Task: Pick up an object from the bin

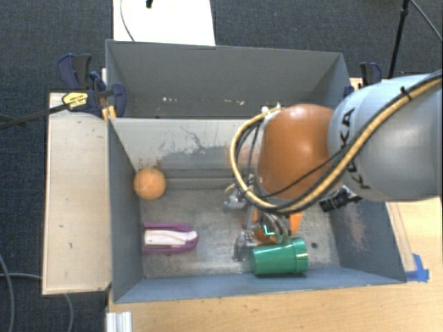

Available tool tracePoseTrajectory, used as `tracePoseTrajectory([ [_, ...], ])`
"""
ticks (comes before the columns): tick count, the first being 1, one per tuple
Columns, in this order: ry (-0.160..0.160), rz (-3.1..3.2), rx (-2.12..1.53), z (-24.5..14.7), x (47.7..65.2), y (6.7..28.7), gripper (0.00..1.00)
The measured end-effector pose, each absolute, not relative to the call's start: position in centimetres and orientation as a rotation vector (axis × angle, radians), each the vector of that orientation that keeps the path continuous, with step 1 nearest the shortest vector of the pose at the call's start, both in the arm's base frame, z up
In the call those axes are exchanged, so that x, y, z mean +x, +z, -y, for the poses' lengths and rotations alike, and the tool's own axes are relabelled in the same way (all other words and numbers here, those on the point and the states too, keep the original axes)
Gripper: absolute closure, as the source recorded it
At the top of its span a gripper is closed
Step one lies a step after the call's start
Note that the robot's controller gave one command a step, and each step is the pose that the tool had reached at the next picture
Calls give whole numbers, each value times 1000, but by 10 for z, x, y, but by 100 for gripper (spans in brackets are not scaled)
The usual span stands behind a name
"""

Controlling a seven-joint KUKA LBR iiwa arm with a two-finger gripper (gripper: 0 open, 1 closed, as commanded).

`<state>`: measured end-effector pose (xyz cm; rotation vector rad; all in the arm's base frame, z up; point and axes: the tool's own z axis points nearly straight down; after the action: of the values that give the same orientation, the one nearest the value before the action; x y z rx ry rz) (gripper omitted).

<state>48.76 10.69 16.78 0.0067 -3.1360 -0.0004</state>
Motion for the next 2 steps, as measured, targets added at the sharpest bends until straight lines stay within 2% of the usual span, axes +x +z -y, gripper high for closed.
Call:
tracePoseTrajectory([
  [1, -2, 3144, 1, -106, 490, 171, 0],
  [2, 0, 3148, 162, -135, 499, 141, 0],
])
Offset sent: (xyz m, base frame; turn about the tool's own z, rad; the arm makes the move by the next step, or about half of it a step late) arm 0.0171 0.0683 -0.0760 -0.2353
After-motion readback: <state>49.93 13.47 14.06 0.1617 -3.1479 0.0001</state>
